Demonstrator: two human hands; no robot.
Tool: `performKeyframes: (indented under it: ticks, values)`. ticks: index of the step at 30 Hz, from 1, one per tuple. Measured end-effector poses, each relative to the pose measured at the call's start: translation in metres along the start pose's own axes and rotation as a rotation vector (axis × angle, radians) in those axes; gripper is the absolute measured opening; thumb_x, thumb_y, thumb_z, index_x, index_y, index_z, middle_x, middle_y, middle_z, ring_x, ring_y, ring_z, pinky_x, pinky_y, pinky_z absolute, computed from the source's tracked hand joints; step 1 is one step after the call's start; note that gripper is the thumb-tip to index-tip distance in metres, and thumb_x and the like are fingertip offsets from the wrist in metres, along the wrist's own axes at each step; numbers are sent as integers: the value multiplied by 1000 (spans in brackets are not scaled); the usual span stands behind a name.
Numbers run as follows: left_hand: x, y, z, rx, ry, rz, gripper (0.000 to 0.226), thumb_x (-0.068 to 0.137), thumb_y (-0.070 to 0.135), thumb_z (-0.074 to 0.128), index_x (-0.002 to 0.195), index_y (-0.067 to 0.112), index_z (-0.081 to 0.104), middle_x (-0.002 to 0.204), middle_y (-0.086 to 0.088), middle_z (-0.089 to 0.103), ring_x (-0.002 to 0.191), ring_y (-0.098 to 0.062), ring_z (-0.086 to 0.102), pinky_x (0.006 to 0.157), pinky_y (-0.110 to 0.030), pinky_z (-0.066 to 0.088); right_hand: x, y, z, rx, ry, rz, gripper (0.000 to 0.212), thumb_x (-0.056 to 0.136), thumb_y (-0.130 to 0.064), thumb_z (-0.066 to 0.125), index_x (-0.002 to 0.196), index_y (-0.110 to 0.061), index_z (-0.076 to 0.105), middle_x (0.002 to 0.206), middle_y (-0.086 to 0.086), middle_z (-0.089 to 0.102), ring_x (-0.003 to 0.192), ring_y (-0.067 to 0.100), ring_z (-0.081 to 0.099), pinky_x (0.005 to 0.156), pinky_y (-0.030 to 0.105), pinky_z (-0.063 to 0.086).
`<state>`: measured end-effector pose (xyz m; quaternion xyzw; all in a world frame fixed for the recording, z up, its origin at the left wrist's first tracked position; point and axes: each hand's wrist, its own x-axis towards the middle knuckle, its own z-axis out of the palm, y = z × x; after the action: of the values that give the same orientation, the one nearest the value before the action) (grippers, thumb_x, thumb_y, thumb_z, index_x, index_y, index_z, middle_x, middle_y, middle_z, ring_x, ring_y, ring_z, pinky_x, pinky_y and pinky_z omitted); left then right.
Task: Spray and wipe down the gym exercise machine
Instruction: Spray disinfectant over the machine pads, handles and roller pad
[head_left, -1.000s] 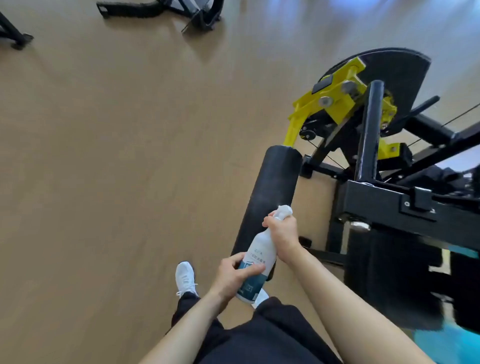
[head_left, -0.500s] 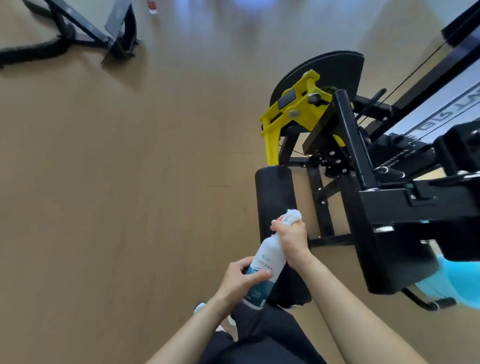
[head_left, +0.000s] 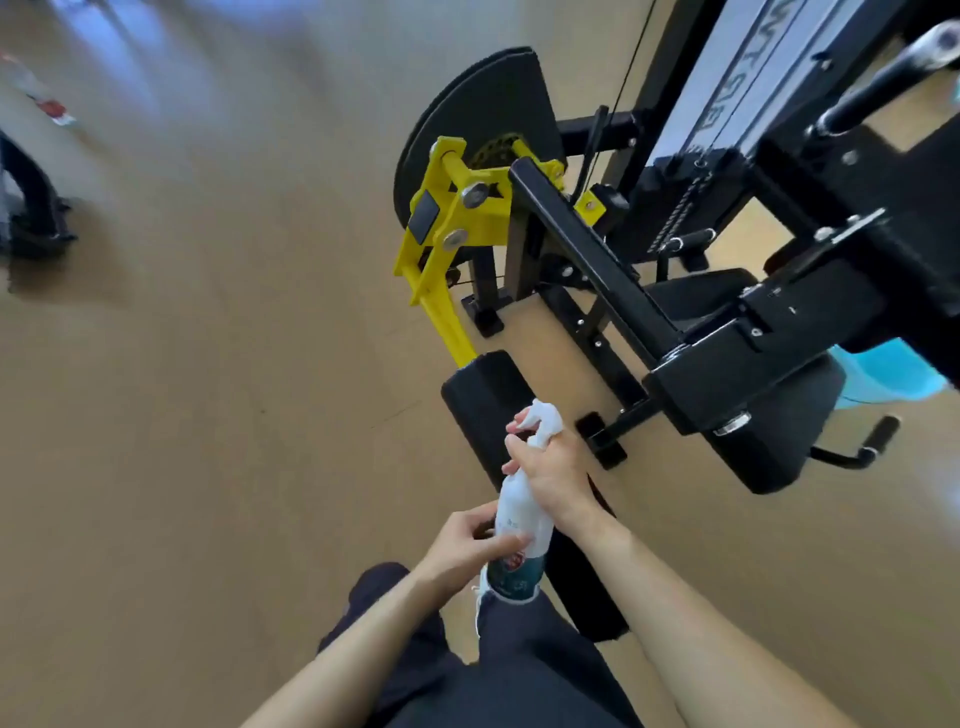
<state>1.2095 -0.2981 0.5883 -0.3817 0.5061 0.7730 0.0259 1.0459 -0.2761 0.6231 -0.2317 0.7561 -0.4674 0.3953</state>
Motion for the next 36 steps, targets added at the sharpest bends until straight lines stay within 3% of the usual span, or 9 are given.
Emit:
performKeyframes:
  ticks: [3,6,9,15,18,23,27,31,36]
  values:
    - [27,22,-36,107,-76,4,34,88,29,60,115,20,78,115,1,78,112,-15,70,98,-29,52,-3,-5,-5,4,113,35,8,95,-7,64,92,-9,57,98,13,66,65,26,70,59,18,53]
    - [82,42,-78,220,246,-3,24,84,30,64,101,27,81,102,7,78,104,-18,69,92,-31,49,-14,-5,-1,21,195,140,17,97,-13,64,87,-2,56,77,19,65,61,18,68,63,10,49]
    - [134,66,-111,461,388,53,27,92,24,63,117,23,73,113,6,73,110,-18,67,93,-33,51,-33,-5,13,55,254,228,20,97,-19,66,84,-10,54,72,8,62,61,17,68,65,11,49]
    - [208,91,-143,880,50,59,66,97,36,63,156,19,40,151,-7,46,135,-30,49,107,-47,48,-75,-9,71,70,558,326,10,96,-15,66,93,-17,57,102,-5,64,55,10,65,61,16,51]
    - [225,87,-143,973,-87,38,75,95,34,65,160,19,32,156,-9,41,137,-32,47,109,-50,48,-94,-4,97,117,718,411,15,96,-18,67,87,-20,56,89,-4,66,55,13,66,60,21,52]
    - [201,74,-156,1150,-104,165,82,92,21,65,163,25,23,151,-9,40,129,-34,52,100,-45,52,-119,17,126,202,907,581,24,94,-25,72,80,-14,56,61,-7,59,46,10,62,60,28,51]
    - [177,53,-186,1150,-124,154,84,90,11,62,163,27,22,147,-5,45,117,-33,60,83,-35,45,-140,28,129,212,1000,622,20,94,-27,73,86,-16,59,68,1,64,47,10,65,50,13,47]
    - [167,30,-218,1245,-383,-202,72,88,13,70,154,28,46,126,-3,65,100,-23,60,91,-33,53,-156,55,129,230,1040,643,18,94,-25,73,86,-19,58,76,3,65,48,16,65,54,24,50]
    - [150,28,-202,1118,-145,-91,51,93,15,65,144,18,58,144,-5,61,127,-28,57,97,-31,42,-173,88,128,288,1107,735,25,95,-29,72,95,-9,57,80,9,64,48,20,62,51,24,50]
